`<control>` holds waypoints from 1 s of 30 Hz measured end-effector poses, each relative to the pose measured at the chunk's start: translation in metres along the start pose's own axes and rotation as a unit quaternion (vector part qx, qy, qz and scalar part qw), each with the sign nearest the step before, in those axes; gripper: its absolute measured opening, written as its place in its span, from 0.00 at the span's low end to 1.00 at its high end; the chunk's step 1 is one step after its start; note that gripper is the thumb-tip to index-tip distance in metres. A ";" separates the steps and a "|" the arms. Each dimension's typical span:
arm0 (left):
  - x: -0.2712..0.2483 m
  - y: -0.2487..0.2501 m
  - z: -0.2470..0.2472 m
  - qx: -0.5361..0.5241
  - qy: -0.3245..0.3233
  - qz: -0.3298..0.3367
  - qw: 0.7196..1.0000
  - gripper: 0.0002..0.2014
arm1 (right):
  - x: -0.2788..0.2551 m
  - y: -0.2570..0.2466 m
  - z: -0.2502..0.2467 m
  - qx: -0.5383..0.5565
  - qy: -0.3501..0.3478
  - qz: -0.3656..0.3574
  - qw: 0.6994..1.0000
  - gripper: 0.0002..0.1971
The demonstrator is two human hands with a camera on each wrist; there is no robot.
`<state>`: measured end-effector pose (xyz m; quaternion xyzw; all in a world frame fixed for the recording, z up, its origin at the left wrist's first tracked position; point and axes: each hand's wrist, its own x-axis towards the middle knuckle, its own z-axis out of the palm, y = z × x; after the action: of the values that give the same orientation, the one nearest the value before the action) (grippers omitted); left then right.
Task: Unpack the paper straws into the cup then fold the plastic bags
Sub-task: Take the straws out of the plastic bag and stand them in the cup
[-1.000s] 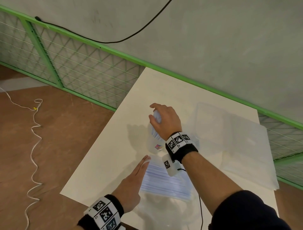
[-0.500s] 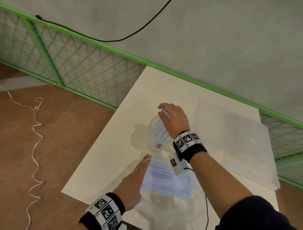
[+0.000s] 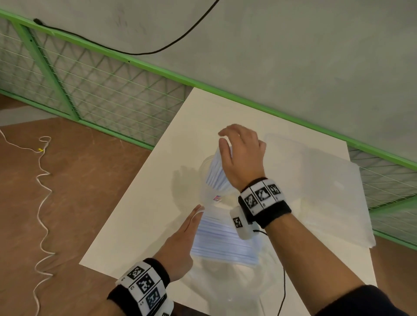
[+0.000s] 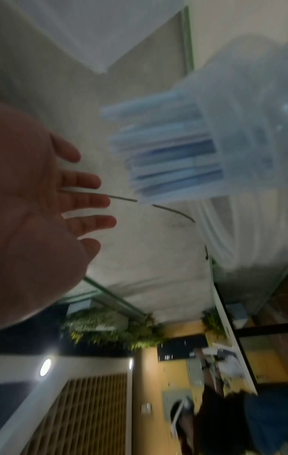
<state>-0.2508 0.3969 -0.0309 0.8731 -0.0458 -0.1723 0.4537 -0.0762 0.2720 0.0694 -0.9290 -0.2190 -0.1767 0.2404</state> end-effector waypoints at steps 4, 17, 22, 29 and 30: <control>0.002 0.004 -0.002 -0.011 0.002 0.002 1.000 0.54 | -0.072 -0.022 -0.017 0.088 -0.034 -0.112 0.989 0.13; 0.012 0.008 0.014 0.005 -0.027 0.023 0.999 0.52 | -0.229 0.008 0.060 -0.164 -0.301 -0.010 0.939 0.19; 0.012 0.005 0.011 -0.001 -0.023 0.024 0.999 0.52 | -0.228 0.006 0.061 -0.185 -0.287 0.008 0.940 0.14; 0.011 -0.005 0.009 0.007 -0.005 0.027 1.000 0.55 | -0.225 0.005 0.063 -0.188 -0.276 0.018 0.942 0.14; 0.011 -0.005 0.009 0.009 -0.005 0.025 1.000 0.55 | -0.224 0.005 0.063 -0.187 -0.272 0.018 0.944 0.14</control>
<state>-0.2441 0.3909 -0.0425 0.8750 -0.0718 -0.1644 0.4496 -0.2481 0.2290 -0.0819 -0.9736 -0.2228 0.0495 -0.0033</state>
